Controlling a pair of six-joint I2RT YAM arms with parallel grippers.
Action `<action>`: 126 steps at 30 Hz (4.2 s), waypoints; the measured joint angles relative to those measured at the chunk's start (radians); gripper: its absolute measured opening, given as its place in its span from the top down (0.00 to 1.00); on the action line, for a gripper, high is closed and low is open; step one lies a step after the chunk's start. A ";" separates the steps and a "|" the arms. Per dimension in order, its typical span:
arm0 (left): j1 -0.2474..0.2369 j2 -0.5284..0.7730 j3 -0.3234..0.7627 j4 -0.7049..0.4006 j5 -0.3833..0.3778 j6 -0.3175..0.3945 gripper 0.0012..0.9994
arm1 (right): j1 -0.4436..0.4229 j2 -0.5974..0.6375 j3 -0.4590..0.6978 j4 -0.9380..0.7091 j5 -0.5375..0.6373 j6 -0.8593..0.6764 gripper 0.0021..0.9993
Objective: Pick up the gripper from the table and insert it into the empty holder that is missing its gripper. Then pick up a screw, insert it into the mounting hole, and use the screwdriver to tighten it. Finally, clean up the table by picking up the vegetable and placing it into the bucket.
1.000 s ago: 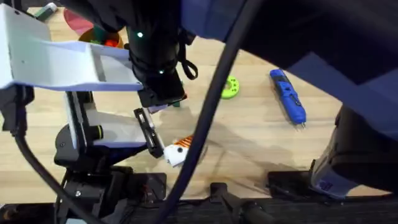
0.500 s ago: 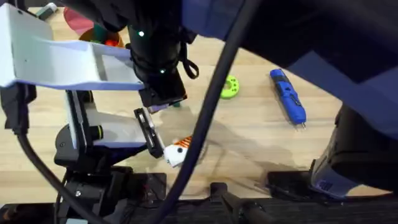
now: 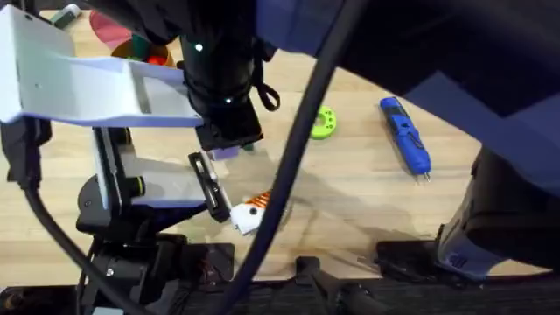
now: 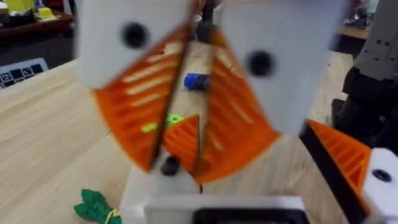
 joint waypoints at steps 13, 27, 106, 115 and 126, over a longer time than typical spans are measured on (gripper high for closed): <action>0.000 0.000 0.000 0.000 0.000 0.000 0.01 | 0.000 0.000 0.000 -0.001 -0.006 -0.002 0.01; 0.000 0.000 0.000 0.000 0.000 0.000 0.01 | -0.036 -0.008 0.000 0.012 0.164 0.373 0.01; 0.000 0.000 0.000 -0.001 0.005 -0.003 0.98 | -1.177 -0.539 -1.110 0.480 -0.033 0.593 0.01; 0.000 0.000 0.000 -0.001 0.005 -0.003 0.98 | -1.156 -0.482 -1.110 0.516 0.006 0.543 0.01; 0.000 0.000 0.000 -0.001 0.005 -0.003 0.98 | -1.098 -0.407 -1.110 0.522 0.058 0.579 0.01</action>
